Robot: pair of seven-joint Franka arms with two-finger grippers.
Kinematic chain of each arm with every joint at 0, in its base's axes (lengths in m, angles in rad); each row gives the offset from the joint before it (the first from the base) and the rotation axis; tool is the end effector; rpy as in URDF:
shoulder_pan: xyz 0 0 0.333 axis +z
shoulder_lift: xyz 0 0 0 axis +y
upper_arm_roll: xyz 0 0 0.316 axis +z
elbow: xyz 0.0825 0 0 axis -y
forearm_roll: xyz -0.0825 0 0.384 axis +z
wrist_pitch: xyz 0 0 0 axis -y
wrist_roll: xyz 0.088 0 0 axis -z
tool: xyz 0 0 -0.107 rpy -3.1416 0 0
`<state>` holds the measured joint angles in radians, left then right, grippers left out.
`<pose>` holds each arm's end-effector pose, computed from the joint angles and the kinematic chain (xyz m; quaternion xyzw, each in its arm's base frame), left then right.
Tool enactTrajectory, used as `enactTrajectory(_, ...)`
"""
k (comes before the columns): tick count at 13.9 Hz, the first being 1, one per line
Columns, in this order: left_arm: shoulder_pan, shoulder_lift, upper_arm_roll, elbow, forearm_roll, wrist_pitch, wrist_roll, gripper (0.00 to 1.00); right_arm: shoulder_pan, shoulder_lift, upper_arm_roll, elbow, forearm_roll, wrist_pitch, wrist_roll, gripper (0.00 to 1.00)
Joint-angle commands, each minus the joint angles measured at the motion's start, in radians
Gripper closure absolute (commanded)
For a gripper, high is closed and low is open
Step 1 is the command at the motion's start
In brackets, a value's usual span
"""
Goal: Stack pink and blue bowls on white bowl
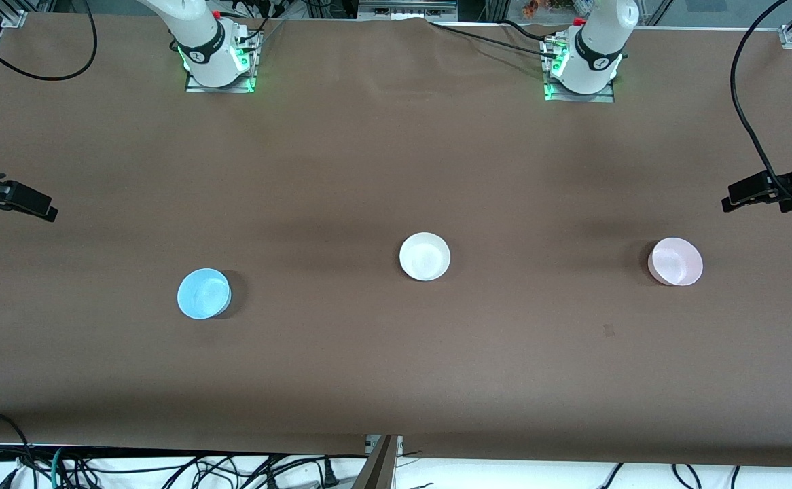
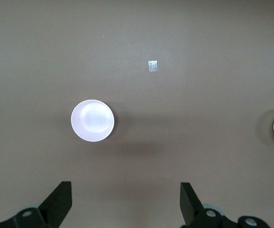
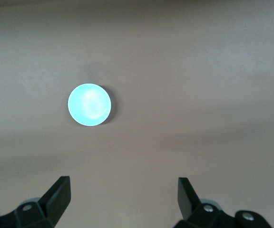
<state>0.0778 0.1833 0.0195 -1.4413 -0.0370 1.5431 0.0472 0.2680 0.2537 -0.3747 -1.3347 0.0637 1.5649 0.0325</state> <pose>0.6032 0.0537 0.5767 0.9987 0.0252 -0.0394 0.0196 0.6258 -0.0290 0.5940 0.9978 -0.0641 -0.0037 0.0140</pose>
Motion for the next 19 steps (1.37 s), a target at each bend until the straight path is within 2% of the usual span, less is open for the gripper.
enactTrajectory(1, 0.019, 0.010, 0.003, 0.006, -0.001, -0.011, 0.003, 0.00, -0.004, -0.001, -0.001, 0.008, 0.010, -0.009, -0.010, 0.01)
enactTrajectory(8, 0.218, 0.070, 0.005, 0.004, -0.017, -0.005, 0.351, 0.00, -0.007, -0.001, -0.001, 0.008, 0.010, -0.013, -0.010, 0.01)
enactTrajectory(12, 0.330, 0.151, 0.005, -0.004, -0.115, 0.037, 0.414, 0.00, -0.012, -0.001, -0.004, 0.006, 0.010, -0.013, -0.010, 0.01)
enactTrajectory(16, 0.353, 0.284, 0.005, -0.025, -0.123, 0.188, 0.477, 0.00, -0.012, -0.001, -0.004, 0.006, 0.010, -0.014, -0.010, 0.01)
enactTrajectory(19, 0.352, 0.315, 0.002, -0.166, -0.123, 0.401, 0.477, 0.00, -0.012, -0.001, -0.004, 0.006, 0.010, -0.013, -0.010, 0.01)
